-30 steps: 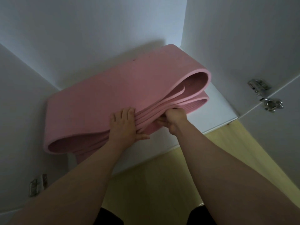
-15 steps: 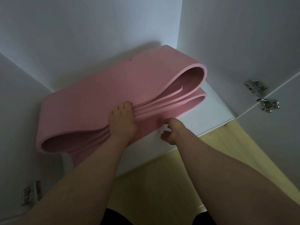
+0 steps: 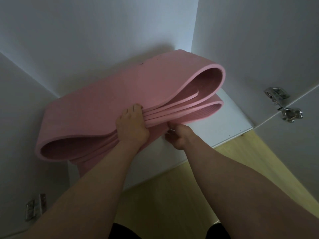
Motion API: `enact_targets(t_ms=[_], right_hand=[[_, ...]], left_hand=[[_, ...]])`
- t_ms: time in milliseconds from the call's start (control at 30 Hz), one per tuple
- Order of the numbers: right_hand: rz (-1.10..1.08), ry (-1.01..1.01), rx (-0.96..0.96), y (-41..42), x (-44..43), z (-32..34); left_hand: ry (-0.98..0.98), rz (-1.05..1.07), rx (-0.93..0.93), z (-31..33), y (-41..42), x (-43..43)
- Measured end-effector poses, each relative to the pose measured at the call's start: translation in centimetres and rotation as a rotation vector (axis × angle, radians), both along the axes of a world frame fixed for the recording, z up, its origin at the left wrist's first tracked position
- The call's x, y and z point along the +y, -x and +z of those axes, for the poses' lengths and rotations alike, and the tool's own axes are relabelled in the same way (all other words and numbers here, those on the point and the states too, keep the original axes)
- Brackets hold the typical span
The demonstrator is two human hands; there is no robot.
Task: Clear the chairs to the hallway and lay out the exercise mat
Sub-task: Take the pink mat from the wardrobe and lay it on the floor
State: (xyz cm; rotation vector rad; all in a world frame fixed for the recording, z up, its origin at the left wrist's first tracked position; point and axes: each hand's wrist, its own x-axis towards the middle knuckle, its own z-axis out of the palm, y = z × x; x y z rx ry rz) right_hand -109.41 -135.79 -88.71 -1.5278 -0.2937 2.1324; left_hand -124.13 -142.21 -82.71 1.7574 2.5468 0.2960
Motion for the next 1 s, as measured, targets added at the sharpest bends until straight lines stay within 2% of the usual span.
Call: enact_targets(t_ms=[100, 233, 500, 633, 800, 1000], right_hand=[[0.001, -0.09, 0.106, 0.4, 0.1, 0.9], [0.043, -0.189, 0.124, 0.8, -0.7, 1.7], [0.02, -0.254, 0.144, 2.4, -0.6, 2.7], [-0.001, -0.233, 0.124, 2.6, -0.4, 2.9], [-0.021, -0.28, 0.152, 3.3, 1.0, 3.8], [0.081, -0.565, 0.012, 4.6, 3.6, 5.0]], left_hand=[[-0.005, -0.027, 0.031, -0.7, 0.2, -0.1], [-0.064, -0.019, 0.068, -1.7, 1.4, 0.0], [0.032, -0.154, -0.084, -3.0, 4.9, 0.4], [0.105, -0.114, 0.062, -3.5, 3.8, 0.5], [-0.085, -0.052, 0.203, -3.3, 3.2, 2.0], [-0.064, -0.018, 0.249, -0.5, 4.1, 5.8]])
